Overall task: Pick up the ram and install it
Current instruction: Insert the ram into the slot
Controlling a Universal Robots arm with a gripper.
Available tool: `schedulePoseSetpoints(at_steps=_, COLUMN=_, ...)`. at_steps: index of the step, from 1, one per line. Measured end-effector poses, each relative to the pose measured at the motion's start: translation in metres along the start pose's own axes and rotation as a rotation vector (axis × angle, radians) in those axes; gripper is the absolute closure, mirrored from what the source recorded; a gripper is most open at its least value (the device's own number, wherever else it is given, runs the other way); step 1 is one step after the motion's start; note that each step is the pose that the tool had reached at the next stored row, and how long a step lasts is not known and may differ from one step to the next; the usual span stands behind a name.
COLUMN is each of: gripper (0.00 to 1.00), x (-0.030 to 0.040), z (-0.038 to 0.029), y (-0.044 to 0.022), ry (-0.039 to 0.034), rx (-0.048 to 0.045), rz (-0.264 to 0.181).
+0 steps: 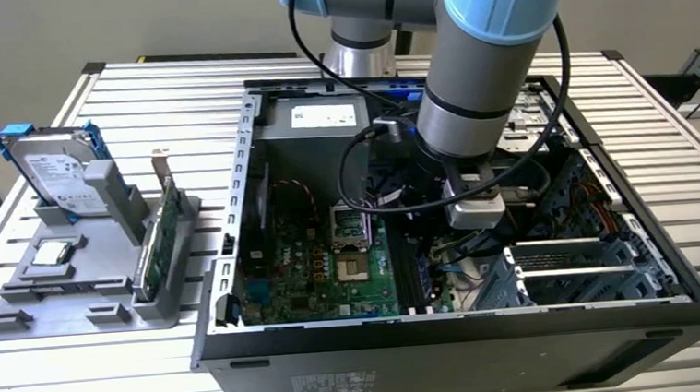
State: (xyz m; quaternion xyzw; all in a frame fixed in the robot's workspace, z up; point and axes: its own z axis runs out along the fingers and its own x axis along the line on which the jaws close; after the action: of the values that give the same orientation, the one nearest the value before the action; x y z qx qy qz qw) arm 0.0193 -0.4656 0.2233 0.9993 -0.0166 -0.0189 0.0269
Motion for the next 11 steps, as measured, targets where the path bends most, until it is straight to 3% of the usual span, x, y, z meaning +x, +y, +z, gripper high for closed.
schedulePoseSetpoints(at_steps=11, gripper=1.00, x=0.0032, z=0.0003, y=0.0014, ry=0.0002, rx=0.0003, rz=0.000)
